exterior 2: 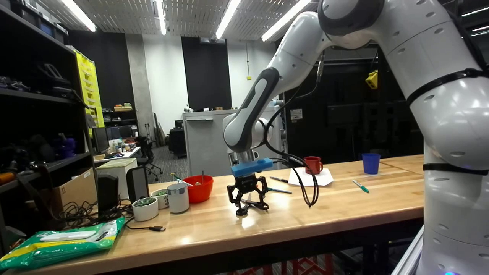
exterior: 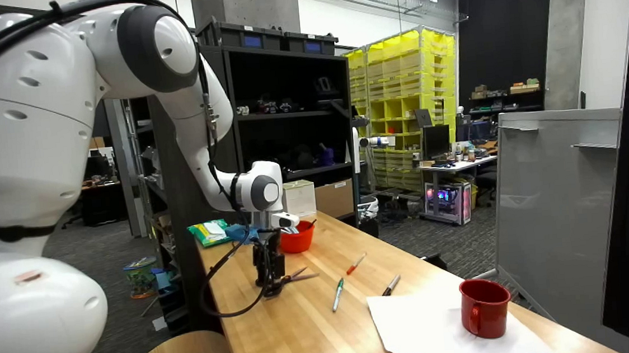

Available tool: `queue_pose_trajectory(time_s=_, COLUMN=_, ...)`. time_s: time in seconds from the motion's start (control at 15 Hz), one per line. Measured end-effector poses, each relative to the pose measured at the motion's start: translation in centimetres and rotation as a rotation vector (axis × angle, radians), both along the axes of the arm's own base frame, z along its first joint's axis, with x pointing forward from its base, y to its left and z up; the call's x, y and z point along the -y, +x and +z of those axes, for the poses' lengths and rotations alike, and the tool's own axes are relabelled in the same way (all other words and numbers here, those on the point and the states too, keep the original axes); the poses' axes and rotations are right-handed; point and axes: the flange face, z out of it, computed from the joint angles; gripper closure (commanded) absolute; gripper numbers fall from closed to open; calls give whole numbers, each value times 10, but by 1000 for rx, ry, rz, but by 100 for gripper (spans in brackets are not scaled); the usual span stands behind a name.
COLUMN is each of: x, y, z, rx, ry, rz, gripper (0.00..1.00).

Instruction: Open and close the black pair of scissors five times

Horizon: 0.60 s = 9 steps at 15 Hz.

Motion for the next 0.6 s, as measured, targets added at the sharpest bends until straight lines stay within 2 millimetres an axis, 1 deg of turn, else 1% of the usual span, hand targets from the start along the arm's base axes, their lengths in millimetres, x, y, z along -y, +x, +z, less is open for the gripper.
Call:
queue_pose_trajectory(time_s=0.13, x=0, y=0, z=-2, rx=-4, ry=-1, rz=0, gripper=1)
queue_pose_trajectory(time_s=0.2, x=0, y=-1, z=-3, rx=-5, ry=-1, rz=0, gripper=22)
queue_pose_trajectory(time_s=0.33, x=0, y=-1, z=-3, rx=-5, ry=-1, rz=0, gripper=29)
queue_pose_trajectory(time_s=0.4, x=0, y=0, z=-2, rx=-3, ry=0, rz=1, gripper=34)
queue_pose_trajectory(time_s=0.53, x=-3, y=2, z=1, rx=4, ry=2, rz=5, gripper=48)
queue_pose_trajectory(time_s=0.6, x=-5, y=3, z=2, rx=8, ry=3, rz=8, gripper=57)
